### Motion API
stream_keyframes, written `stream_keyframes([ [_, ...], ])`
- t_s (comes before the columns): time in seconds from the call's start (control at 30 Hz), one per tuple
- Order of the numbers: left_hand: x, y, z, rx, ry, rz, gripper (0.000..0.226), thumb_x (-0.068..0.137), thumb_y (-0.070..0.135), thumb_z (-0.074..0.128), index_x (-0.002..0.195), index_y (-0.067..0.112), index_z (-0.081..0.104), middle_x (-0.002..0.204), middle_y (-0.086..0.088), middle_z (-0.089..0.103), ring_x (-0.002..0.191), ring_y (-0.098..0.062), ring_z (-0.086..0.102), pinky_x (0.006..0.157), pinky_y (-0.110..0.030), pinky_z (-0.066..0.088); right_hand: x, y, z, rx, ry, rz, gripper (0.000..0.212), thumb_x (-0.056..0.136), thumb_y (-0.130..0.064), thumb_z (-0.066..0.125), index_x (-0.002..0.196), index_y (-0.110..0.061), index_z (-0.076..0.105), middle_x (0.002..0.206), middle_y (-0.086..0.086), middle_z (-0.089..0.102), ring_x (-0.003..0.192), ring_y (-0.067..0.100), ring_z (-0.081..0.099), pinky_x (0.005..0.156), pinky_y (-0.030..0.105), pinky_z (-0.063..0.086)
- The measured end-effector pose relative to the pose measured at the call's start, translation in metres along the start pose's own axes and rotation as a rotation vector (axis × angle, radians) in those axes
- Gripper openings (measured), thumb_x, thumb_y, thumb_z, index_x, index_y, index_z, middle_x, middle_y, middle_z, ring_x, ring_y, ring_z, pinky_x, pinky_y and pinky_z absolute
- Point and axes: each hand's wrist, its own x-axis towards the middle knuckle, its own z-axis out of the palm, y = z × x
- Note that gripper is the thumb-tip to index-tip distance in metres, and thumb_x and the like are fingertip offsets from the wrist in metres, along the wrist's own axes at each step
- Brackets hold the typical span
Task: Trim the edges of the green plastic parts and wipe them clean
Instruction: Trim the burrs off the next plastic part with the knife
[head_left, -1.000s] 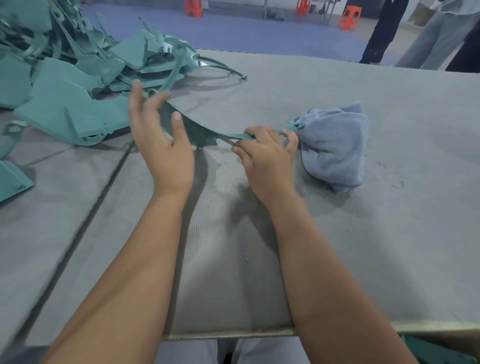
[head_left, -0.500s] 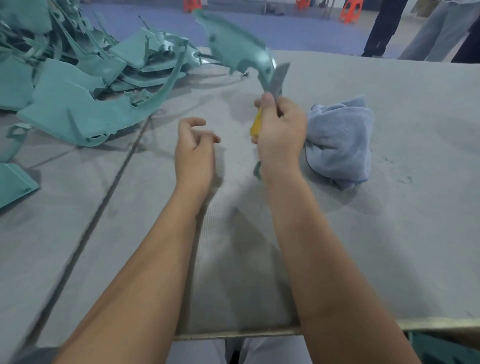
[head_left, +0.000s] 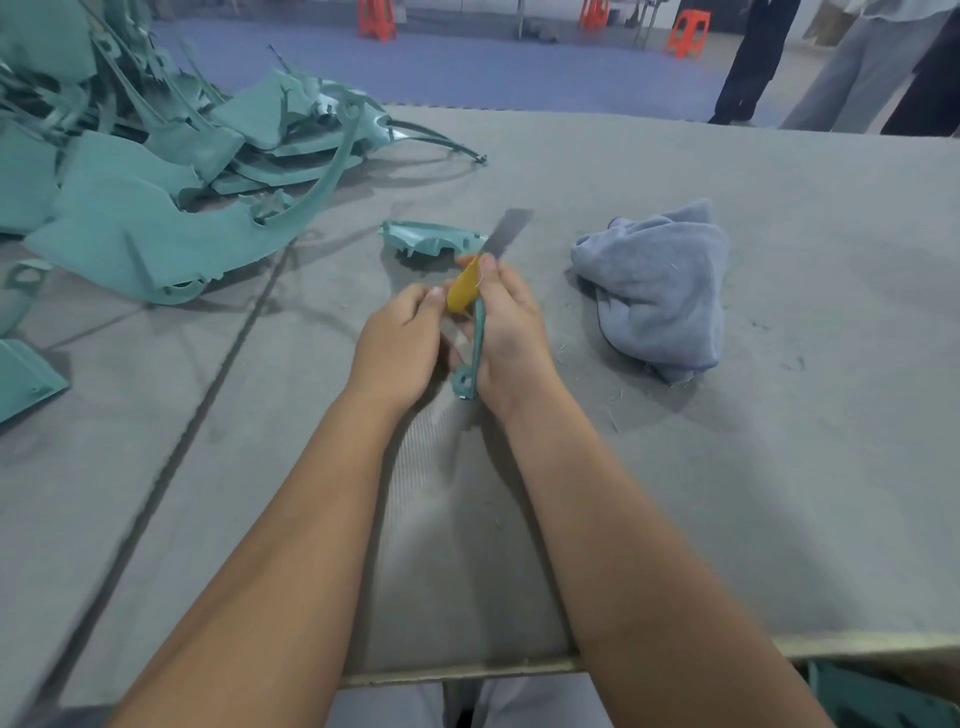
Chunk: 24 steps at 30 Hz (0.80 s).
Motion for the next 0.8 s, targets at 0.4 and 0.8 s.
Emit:
stream_keyframes([
  [0.4, 0.010, -0.005, 0.003, 0.117, -0.039, 0.069, 0.019, 0.095, 0.026, 0.054, 0.112, 0.022, 0.063, 0.073, 0.005, 0.066, 0.069, -0.013, 0.065, 0.065, -0.028, 0.050, 0.008, -0.006, -0.008, -0.176, 0.330, -0.283, 0.027, 0.099, -0.021, 0.048, 0.076, -0.020, 0.062, 0.106, 0.020, 0.051, 0.089, 0.020, 0.048, 0.077, 0.037, 0.043],
  [0.8, 0.015, 0.000, -0.013, -0.282, 0.151, -0.152, 0.025, 0.091, 0.024, 0.048, 0.089, 0.014, 0.072, 0.055, 0.008, 0.048, 0.044, -0.005, 0.037, 0.043, -0.021, 0.030, 0.004, 0.004, -0.010, -0.510, 0.037, -0.190, 0.036, 0.101, -0.033, 0.042, 0.076, -0.017, 0.063, 0.058, -0.014, 0.046, 0.058, 0.004, 0.040, 0.058, 0.022, 0.034],
])
